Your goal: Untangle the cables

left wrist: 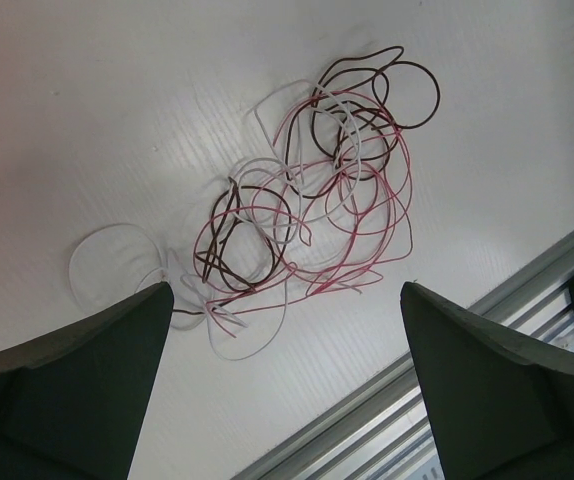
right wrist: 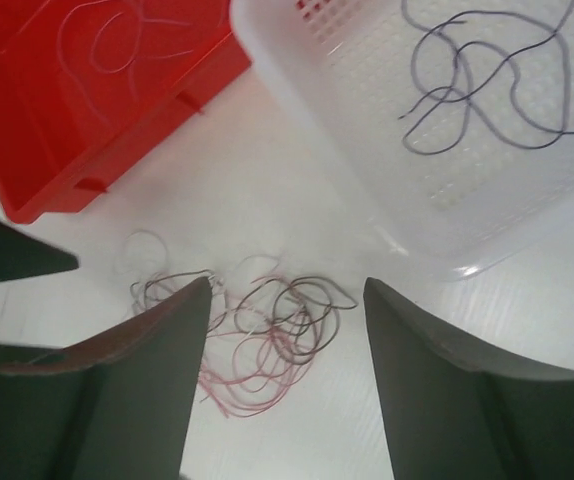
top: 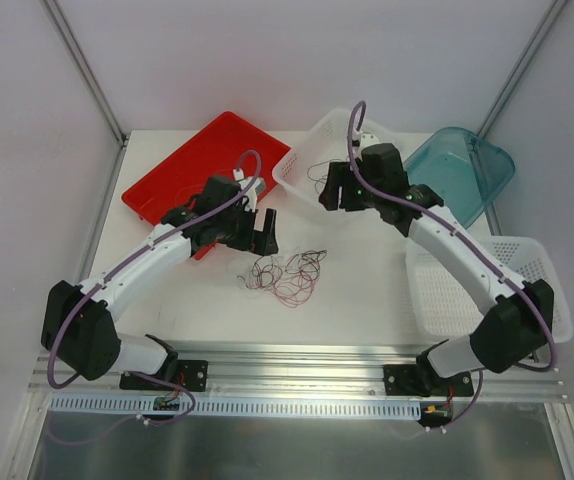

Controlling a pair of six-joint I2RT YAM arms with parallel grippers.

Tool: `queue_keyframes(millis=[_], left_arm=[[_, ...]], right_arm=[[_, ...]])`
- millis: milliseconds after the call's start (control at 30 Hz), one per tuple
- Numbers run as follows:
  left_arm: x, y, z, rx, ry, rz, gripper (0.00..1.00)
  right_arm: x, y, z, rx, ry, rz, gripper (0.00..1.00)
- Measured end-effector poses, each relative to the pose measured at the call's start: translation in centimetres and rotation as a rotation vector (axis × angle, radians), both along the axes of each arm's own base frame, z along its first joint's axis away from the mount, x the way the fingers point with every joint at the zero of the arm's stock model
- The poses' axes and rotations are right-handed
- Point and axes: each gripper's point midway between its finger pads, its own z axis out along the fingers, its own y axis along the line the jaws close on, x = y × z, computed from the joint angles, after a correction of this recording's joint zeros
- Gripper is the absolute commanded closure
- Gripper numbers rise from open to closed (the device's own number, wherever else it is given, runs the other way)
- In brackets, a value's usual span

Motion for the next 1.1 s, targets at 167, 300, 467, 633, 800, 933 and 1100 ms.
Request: queue_keyframes(millis=[167,300,467,633,800,933,1100], left_arm=[[0.0,0.1,-1.0,0.012,0.034,0.016,0.01],[0.1,0.4,-1.3,0.026,0.038,0.040,0.01],[0.6,1.0,-1.6,0.054,0.024,0.071,0.01],[0.8,1.3,-1.6,0.069,0.015,0.086,0.01],[0.8,1.3,-1.6,0.069,0.015,0.086,0.01],[0.8,1.3,-1.6,0.069,0.015,0.086,0.01],[0.8,1.3,-1.6,0.069,0.015,0.086,0.01]], right_arm=[[-4.0,2.8,-2.1,0.034,0.079,0.050,0.43],[-5.0,4.8,-5.1,0.033,0.170,0.055,0.48],[-5.7,6.9,-8.9,0.010,0.264,0.041,0.53],[-5.4,7.1,-12.9,-0.038,0.340,-0.025,0.57],[-5.4,7.1,-16.2,-0.078,0.404,-0.060,0.65],[-5.8,7.4,-17.7,-0.090,0.437,-0.068,0.78],[-5.9,7.8,-17.6,-0.086,0.434,-0.059,0.99]])
